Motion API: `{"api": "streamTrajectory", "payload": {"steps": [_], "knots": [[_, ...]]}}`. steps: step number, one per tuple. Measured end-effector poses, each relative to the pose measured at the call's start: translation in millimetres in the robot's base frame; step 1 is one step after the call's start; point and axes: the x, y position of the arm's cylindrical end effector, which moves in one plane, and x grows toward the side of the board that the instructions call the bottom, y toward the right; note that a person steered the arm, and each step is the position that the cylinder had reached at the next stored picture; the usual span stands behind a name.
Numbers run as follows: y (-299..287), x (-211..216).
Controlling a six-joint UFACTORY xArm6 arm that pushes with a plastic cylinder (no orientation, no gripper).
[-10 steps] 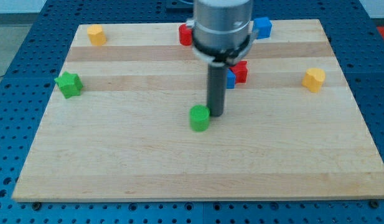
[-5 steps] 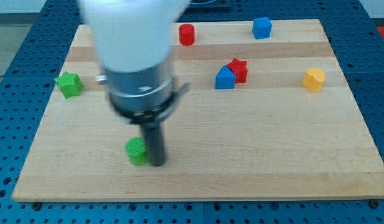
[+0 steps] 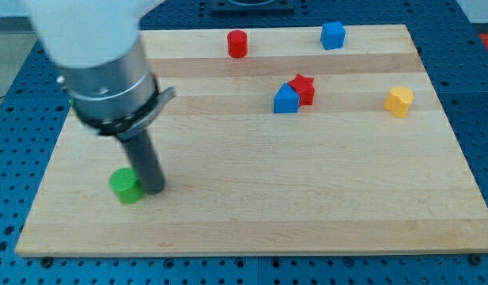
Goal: Place the green circle below the green star
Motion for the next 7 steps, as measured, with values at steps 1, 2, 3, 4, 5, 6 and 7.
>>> {"api": "streamTrajectory", "payload": {"steps": [1, 2, 3, 4, 5, 6, 7], "knots": [[-22.4, 10.6], [-8.0, -2.8], [-9.9, -19.7], [-43.6, 2.1], [-65.1, 19.2], [-40.6, -1.7], [22.0, -44.3]]}}
